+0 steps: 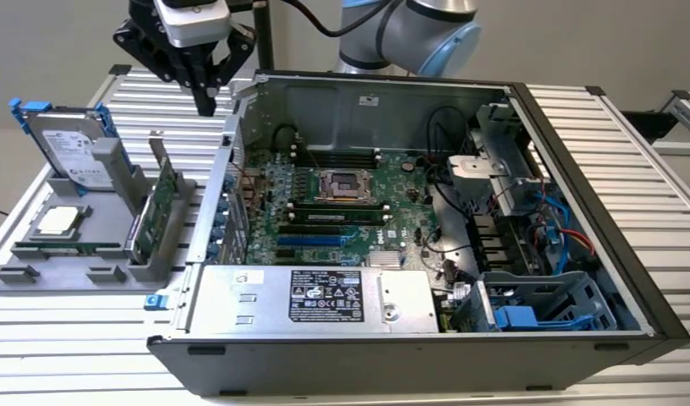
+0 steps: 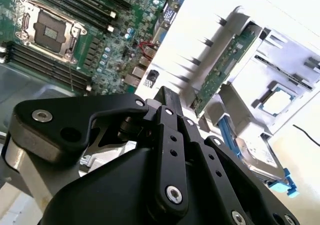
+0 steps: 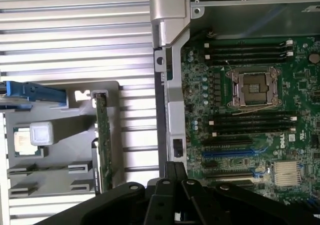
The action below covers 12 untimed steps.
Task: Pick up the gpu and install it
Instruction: 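Reach for the gpu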
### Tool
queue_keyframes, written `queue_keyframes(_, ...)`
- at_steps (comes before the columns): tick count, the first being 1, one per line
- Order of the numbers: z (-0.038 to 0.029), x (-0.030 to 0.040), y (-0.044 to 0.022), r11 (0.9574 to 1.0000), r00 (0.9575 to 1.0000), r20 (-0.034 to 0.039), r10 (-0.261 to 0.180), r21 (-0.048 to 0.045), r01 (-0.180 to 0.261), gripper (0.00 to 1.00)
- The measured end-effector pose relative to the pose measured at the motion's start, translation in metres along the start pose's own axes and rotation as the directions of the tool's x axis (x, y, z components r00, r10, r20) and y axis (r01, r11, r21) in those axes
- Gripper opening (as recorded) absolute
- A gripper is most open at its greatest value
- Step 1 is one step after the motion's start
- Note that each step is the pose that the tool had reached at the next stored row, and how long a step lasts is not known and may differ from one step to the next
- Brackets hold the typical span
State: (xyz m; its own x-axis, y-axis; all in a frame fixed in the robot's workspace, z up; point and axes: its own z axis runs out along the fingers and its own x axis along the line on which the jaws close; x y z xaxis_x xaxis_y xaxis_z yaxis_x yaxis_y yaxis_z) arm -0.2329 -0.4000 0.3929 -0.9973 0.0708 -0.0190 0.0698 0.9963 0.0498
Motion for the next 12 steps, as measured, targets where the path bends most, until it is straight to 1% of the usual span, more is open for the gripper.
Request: queue_keyframes(12, -0.0005, 0.0180, -0.0032, 1.0000, 1.0000, 0.0000, 0.000, -0.0016, 0.000, 0.00)
